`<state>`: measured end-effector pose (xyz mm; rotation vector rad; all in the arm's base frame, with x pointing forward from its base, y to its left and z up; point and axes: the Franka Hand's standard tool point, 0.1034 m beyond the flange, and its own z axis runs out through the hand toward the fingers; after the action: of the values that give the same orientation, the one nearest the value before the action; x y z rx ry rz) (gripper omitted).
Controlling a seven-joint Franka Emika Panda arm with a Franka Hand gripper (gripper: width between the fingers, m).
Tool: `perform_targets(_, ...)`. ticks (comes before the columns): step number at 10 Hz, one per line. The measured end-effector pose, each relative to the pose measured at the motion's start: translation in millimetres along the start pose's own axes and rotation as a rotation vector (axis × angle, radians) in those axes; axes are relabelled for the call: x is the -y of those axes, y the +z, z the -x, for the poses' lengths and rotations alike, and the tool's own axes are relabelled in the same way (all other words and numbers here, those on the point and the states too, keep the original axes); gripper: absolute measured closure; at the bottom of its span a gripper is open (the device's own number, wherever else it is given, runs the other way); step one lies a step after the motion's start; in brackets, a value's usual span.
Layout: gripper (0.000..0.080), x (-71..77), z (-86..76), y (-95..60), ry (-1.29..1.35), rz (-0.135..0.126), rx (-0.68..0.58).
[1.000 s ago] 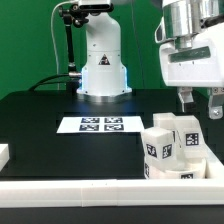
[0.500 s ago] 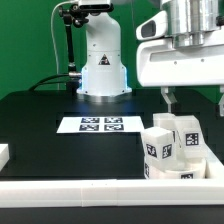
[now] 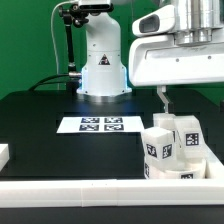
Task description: Assemble stool
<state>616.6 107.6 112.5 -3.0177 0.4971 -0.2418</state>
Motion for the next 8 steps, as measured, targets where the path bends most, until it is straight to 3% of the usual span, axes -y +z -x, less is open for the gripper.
perform_targets(1,0.0150,-0.2,-0.1,0.0,-0.065,0.001,0.000)
perform_targets(4,0.0150,1.2,1.1,0.2,-0.461,0.040,-0.003)
perform_targets(8,0.0150,-0.8,0.9,1.2,-0.793,0.053,0.007)
